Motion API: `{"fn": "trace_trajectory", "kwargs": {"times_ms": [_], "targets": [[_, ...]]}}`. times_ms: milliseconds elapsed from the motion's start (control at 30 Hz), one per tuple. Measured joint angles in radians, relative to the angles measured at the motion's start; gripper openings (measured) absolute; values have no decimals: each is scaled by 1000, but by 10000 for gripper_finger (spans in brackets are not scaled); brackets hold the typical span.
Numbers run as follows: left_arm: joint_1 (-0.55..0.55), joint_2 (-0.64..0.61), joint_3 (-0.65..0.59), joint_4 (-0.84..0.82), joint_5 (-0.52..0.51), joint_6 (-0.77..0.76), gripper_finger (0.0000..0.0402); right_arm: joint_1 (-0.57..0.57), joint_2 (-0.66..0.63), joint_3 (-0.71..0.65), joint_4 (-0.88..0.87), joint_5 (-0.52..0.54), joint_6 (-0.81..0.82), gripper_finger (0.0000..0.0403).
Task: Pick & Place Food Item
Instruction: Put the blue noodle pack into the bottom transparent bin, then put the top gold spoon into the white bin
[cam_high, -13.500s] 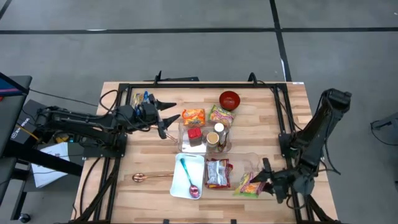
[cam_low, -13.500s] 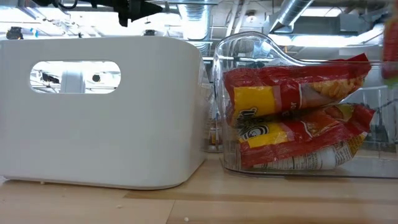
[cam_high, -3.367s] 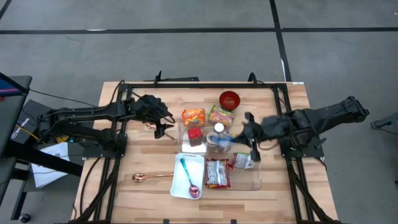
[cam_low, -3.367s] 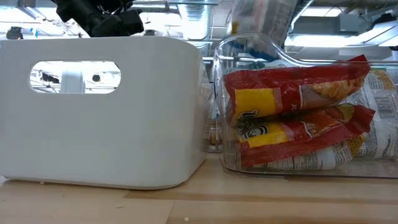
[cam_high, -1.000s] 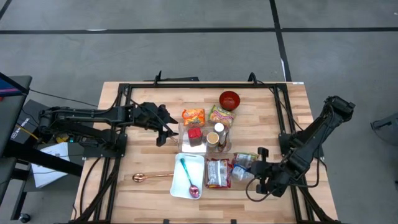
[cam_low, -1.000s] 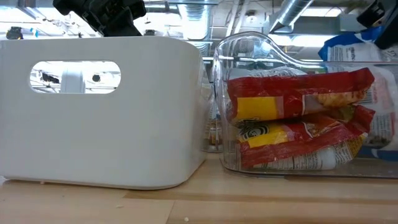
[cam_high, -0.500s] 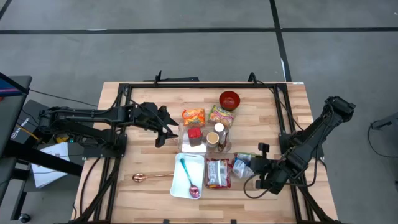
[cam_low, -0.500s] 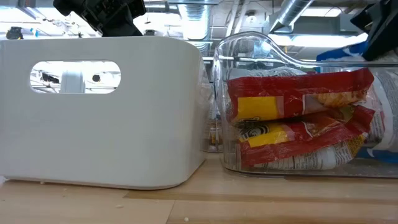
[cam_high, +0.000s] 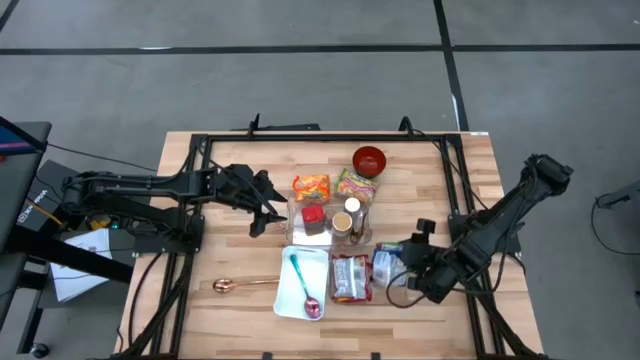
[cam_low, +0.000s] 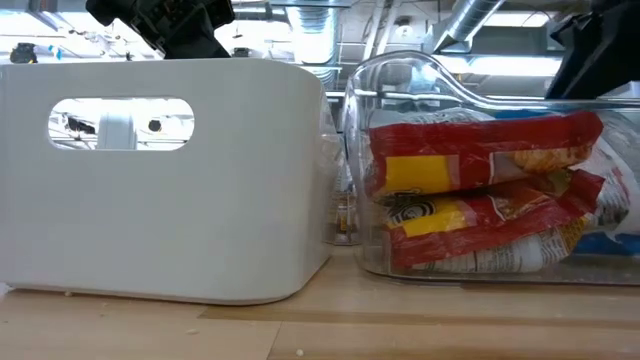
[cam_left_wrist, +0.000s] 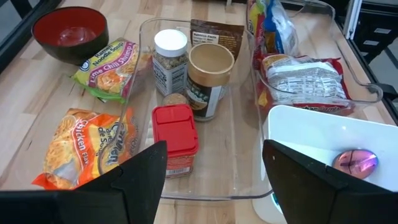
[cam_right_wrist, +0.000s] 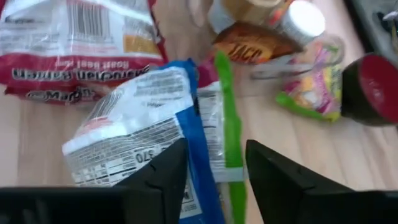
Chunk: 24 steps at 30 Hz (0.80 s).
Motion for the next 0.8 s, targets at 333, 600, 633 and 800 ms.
{"fn": "trace_trajectory", "kwargs": {"times_ms": [333, 600, 633, 800], "targets": [[1, 0, 0, 0, -42, 44, 260, 23, -165, 0, -19, 159, -13, 179], [1, 0, -2, -10, -115, 52, 260, -22, -282, 0, -119, 282, 63, 178], [1, 0, -9, -4, -120, 53, 260, -39, -292, 0, -131, 285, 78, 178], [0, 0, -89, 22, -121, 20, 260, -141, -314, 0, -184, 286, 117, 178]]}}
